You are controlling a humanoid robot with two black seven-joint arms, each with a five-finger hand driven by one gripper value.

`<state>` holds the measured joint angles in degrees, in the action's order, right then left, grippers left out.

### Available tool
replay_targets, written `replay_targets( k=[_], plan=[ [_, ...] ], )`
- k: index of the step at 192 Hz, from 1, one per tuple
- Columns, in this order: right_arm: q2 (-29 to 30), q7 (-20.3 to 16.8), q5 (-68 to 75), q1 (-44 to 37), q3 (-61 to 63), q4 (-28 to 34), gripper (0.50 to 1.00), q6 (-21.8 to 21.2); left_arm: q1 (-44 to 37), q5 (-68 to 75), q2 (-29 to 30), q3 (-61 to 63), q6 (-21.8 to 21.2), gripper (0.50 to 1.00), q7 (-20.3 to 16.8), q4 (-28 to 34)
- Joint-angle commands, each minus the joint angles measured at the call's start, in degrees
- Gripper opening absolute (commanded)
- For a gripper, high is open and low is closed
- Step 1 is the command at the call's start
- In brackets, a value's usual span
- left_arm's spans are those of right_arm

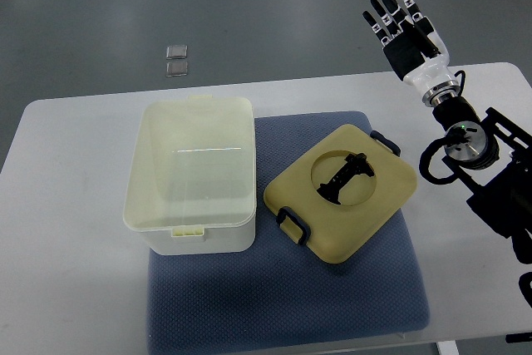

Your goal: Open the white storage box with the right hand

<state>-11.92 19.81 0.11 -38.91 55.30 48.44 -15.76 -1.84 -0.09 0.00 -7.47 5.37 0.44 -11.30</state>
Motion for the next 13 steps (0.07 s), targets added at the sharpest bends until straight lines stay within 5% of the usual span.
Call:
replay_targets(
  k=[1, 13],
  plan=[
    [0.1, 0.1, 0.0, 0.3, 0.0, -0.1, 0.93, 0.0, 0.0, 0.0, 0.0, 0.0, 0.0, 1.0, 0.0, 0.0],
    [0.1, 0.6, 0.0, 0.4, 0.0, -0.7, 0.93, 0.0, 0.0, 0.0, 0.0, 0.0, 0.0, 1.0, 0.0, 0.0]
  ],
)
